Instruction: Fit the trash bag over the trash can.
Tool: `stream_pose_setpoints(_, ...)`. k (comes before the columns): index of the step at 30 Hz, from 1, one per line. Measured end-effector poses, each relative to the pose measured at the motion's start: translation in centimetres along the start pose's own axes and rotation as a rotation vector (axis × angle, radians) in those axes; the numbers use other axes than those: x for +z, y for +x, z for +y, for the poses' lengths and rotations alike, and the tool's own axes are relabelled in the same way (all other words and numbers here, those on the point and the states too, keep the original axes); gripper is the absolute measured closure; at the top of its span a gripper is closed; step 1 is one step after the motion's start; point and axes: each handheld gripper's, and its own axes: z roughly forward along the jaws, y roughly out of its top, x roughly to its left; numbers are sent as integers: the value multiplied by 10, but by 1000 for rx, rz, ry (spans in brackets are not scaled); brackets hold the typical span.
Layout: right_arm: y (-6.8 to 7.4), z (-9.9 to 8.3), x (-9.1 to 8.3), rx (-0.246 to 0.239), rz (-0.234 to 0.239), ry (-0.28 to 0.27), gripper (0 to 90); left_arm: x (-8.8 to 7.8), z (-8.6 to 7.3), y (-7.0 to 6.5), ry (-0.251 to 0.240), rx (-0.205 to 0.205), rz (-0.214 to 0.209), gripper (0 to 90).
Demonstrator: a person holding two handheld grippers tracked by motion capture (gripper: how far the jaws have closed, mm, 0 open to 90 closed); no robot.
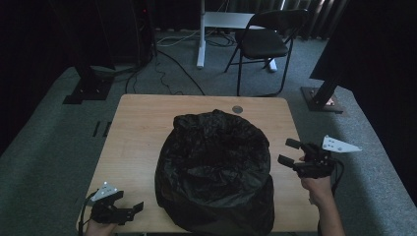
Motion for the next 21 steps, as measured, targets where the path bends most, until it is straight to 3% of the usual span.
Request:
stream_pose_setpoints(4, 9, 19, 5, -37, 43, 3, 112, 1, -1, 0, -12, -1, 5, 13)
stream_pose_setpoints(13, 32, 60, 27, -134, 106, 17, 112, 5, -3, 2, 16, 7, 11, 14)
stream_pose_setpoints(21, 44, 86, 49, -180, 168, 39, 113, 8, -4, 0, 26, 21, 4, 14)
